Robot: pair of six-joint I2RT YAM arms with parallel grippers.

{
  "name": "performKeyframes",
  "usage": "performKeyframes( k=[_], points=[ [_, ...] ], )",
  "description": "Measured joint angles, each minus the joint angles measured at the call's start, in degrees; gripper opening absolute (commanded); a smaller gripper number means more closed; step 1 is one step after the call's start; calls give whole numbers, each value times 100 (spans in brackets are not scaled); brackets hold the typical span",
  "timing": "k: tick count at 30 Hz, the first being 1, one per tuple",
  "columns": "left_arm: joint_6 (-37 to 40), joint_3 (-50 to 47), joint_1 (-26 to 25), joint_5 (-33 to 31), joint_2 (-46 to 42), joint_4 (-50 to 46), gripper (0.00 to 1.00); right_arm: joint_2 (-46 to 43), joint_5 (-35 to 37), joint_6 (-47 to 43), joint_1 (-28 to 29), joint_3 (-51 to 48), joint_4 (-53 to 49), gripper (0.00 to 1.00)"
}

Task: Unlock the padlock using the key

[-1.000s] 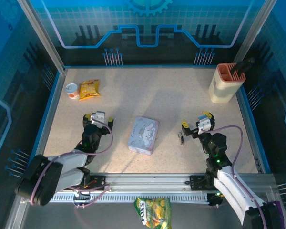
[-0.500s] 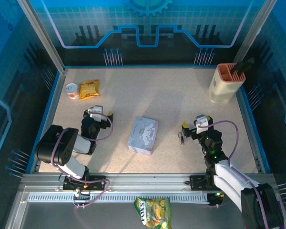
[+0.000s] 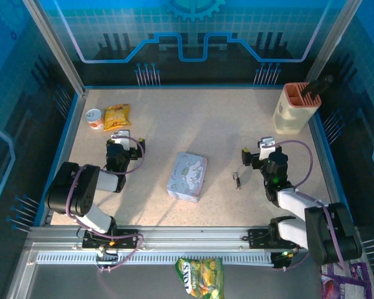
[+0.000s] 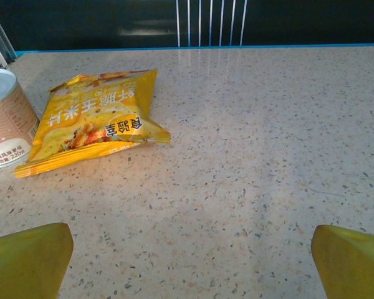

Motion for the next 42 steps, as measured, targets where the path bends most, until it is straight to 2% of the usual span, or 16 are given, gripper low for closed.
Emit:
performKeyframes(
  k=[9,12,17,23,31,42],
  points=[
    [0,0,0,-20,0,-13,99,841,-450,61,-271,485,387,100],
    [0,0,0,-20,0,-11,99,1097,-579,83,-424,479,890,100],
    [0,0,0,-17,0,-11,99,2094,-822,203,-723,275,1926,100],
    [0,0,0,-17,0,-11,99,2146,-933,232,-726,343,1961,100],
    [0,0,0,-20,0,-11,99,2146,-201,116,-297,793,1576,100],
    [0,0,0,-17,0,-15,99,2146,20,-4,-258,835,1364,100]
  ],
)
